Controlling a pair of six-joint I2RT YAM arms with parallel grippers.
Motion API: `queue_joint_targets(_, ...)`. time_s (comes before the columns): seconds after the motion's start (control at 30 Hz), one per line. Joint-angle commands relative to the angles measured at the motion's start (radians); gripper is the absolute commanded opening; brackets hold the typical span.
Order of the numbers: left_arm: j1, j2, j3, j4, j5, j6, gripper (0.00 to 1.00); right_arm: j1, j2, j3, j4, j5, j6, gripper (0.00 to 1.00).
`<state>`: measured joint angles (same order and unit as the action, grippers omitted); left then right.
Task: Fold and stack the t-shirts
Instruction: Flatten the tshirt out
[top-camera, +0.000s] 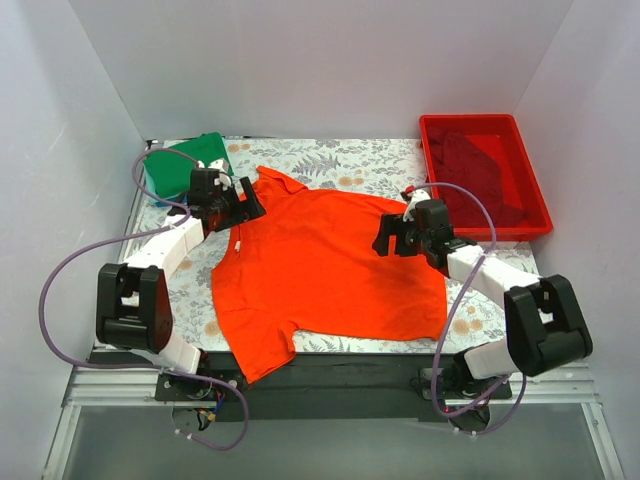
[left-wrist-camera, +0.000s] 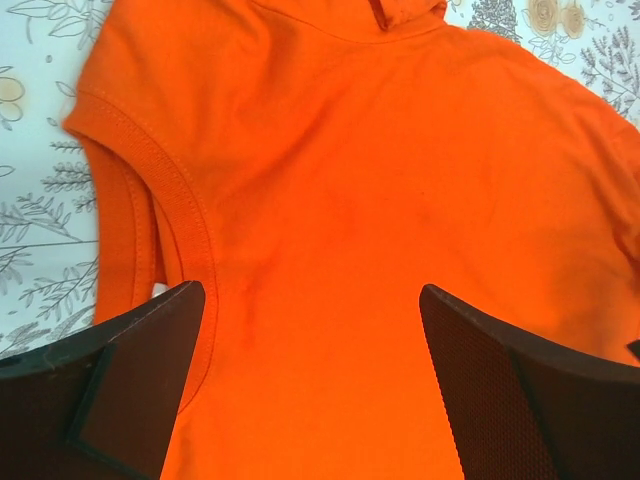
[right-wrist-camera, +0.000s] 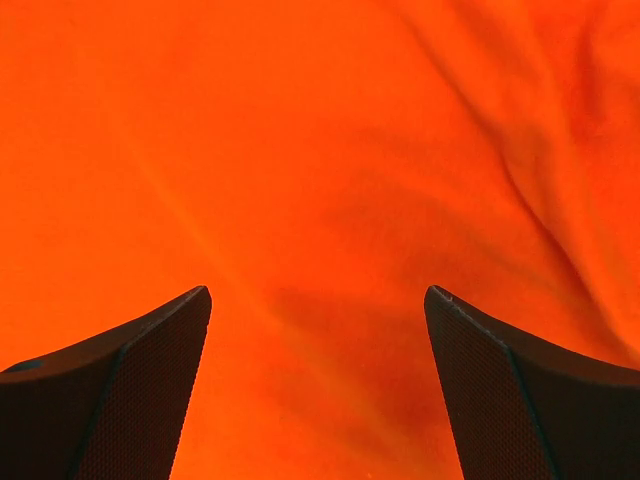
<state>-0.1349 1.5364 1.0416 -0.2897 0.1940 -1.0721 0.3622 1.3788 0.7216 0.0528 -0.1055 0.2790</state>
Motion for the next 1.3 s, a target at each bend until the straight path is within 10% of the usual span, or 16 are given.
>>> queue_joint_targets(0.0, -0.002, 0.03, -0.009, 0.05, 0.048, -0.028, 0.88, 0.001, 0.049, 0.019, 0.019, -0.013, 0.022, 0.94)
queue_joint_targets(1.27, -0.002, 0.602, 0.403, -0.057, -0.157, 0.018, 0.88, -0.023, 0.519, 0.332, -0.016, 0.032, 0.046, 0.95)
